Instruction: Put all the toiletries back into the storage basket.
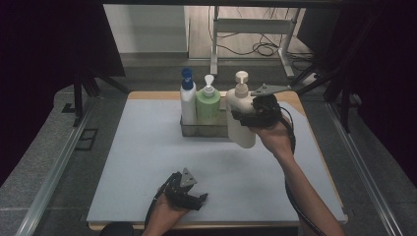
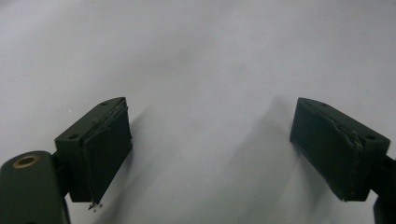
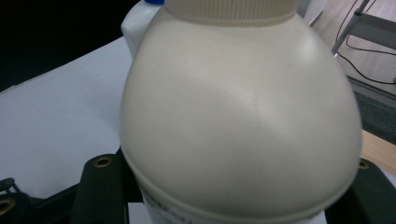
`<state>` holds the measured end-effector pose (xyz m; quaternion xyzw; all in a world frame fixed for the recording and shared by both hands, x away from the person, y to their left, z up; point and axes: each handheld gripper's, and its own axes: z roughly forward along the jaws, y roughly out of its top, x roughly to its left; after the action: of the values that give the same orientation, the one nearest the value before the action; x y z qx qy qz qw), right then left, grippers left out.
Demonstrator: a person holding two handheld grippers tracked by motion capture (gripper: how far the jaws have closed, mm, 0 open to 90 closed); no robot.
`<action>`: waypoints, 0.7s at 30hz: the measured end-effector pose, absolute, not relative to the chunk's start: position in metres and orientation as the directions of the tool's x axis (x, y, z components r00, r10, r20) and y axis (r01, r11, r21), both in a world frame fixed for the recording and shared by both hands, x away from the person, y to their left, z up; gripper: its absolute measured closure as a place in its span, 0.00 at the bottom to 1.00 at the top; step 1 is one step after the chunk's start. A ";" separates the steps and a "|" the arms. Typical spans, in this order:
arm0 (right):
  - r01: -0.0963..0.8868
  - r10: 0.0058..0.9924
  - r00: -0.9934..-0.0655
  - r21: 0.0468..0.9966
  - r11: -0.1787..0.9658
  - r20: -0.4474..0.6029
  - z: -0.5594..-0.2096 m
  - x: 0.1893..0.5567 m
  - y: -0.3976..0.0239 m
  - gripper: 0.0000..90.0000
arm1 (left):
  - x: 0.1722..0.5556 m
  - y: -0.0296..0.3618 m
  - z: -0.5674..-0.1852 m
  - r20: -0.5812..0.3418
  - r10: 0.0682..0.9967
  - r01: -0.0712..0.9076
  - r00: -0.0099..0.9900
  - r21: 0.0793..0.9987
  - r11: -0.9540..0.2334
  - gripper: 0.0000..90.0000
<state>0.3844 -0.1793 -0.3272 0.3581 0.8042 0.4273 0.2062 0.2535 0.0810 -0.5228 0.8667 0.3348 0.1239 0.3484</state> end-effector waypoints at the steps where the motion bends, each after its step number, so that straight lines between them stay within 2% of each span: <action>1: 0.402 0.758 -0.652 0.837 0.372 -0.024 -0.326 0.387 -0.180 0.43 | 0.253 0.081 -0.523 -0.019 0.667 0.495 0.745 0.687 -0.532 0.14; 21: 0.399 0.802 -0.594 0.841 0.364 -0.066 -0.322 0.427 -0.170 0.43 | 0.253 0.080 -0.523 -0.025 0.672 0.498 0.740 0.691 -0.523 0.14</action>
<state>0.4272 -0.1705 -0.3224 0.3801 0.7898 0.4163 0.2419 0.2530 0.0804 -0.5231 0.8640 0.3386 0.1234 0.3517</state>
